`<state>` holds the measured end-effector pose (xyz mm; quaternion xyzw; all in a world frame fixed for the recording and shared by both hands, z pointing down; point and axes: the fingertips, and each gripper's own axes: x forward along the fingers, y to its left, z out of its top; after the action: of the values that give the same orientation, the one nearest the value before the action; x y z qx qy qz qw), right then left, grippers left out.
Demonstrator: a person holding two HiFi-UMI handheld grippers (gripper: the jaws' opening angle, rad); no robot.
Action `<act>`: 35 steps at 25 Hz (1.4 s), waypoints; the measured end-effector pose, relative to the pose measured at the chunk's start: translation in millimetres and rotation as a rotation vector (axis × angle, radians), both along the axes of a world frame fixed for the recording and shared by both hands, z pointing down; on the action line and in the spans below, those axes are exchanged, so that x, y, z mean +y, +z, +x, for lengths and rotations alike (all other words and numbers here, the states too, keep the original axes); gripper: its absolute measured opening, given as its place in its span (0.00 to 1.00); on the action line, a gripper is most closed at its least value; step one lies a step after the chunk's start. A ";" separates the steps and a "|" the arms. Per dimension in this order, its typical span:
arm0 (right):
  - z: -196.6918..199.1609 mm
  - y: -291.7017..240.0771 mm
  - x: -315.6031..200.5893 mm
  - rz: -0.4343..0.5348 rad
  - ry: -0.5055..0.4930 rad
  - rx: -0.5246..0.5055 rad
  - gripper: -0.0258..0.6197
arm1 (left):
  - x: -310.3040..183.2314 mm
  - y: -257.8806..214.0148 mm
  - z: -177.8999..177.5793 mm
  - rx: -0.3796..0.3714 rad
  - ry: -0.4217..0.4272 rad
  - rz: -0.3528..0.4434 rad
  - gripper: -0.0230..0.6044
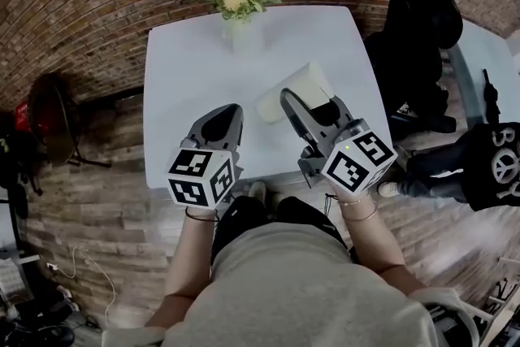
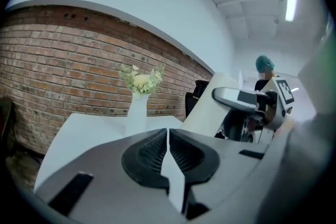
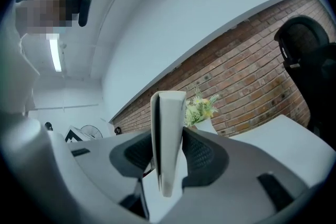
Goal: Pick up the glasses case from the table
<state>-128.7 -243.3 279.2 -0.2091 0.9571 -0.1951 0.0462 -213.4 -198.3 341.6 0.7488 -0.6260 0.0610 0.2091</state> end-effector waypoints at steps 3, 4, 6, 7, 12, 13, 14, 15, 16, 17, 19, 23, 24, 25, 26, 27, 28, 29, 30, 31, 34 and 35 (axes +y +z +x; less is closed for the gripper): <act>-2.6 -2.6 0.9 0.018 -0.010 0.000 0.27 | -3.1 -6.1 -0.1 -0.012 -0.018 0.020 0.06; -2.4 -2.2 0.7 0.014 -0.009 -0.008 0.27 | -3.8 -7.0 0.6 -0.004 -0.021 0.022 0.06; -0.7 -1.7 0.0 0.004 0.001 -0.027 0.27 | -5.5 -7.4 2.2 0.013 -0.024 0.024 0.06; -0.2 -1.9 -0.1 0.004 0.005 -0.030 0.27 | -6.4 -7.7 2.5 0.019 -0.025 0.025 0.06; 0.7 -2.7 3.4 0.019 0.001 -0.021 0.27 | -6.6 -12.8 1.7 0.036 -0.030 0.050 0.05; 1.0 -1.9 4.4 0.017 -0.001 -0.019 0.27 | -6.0 -13.3 2.1 0.040 -0.028 0.054 0.05; 1.1 -0.8 5.4 0.011 -0.004 -0.021 0.27 | -5.2 -13.3 2.5 0.044 -0.027 0.055 0.05; 1.2 0.3 6.4 0.004 -0.006 -0.025 0.27 | -4.2 -12.8 2.8 0.047 -0.027 0.055 0.05; 1.4 1.5 7.2 -0.003 -0.004 -0.030 0.27 | -3.2 -12.2 3.3 0.050 -0.028 0.053 0.05; 1.9 2.7 8.0 -0.007 0.000 -0.033 0.27 | -2.2 -11.5 3.9 0.052 -0.029 0.051 0.05; 2.6 4.3 10.2 -0.007 0.009 -0.034 0.27 | -0.6 -10.5 5.2 0.054 -0.030 0.048 0.05; 1.5 7.5 17.6 -0.019 0.003 -0.029 0.27 | 3.8 -6.5 8.8 0.054 -0.010 0.032 0.05; 1.2 8.8 20.0 -0.026 -0.001 -0.027 0.27 | 5.5 -4.5 9.5 0.053 -0.005 0.024 0.05; 1.4 10.0 22.3 -0.031 -0.006 -0.025 0.27 | 7.2 -2.5 10.0 0.054 -0.004 0.018 0.05; 2.0 11.3 24.0 -0.035 -0.008 -0.023 0.27 | 8.5 -0.6 10.5 0.056 -0.004 0.012 0.05; 3.0 12.7 25.0 -0.038 -0.009 -0.021 0.27 | 9.4 0.9 11.0 0.057 -0.005 0.008 0.05; 3.9 14.3 25.4 -0.041 -0.007 -0.017 0.27 | 10.1 2.2 11.5 0.058 -0.006 0.005 0.05; 4.7 15.9 25.6 -0.044 -0.005 -0.013 0.27 | 10.7 3.4 11.8 0.058 -0.008 0.001 0.05; 5.4 17.5 26.0 -0.046 -0.003 -0.008 0.27 | 11.3 4.4 12.1 0.060 -0.009 -0.002 0.05; 6.2 19.0 26.6 -0.048 -0.001 -0.004 0.27 | 12.0 5.3 12.5 0.062 -0.010 -0.004 0.05; 8.4 22.3 28.2 -0.056 0.000 0.002 0.27 | 12.9 6.7 14.3 0.067 -0.009 -0.009 0.05; 8.9 23.2 28.4 -0.057 0.000 0.005 0.27 | 12.8 7.2 15.0 0.068 -0.008 -0.010 0.05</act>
<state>-119.8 -214.9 302.4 -0.2109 0.9512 -0.2219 0.0378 -198.4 -185.5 348.8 0.7468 -0.6213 0.0378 0.2343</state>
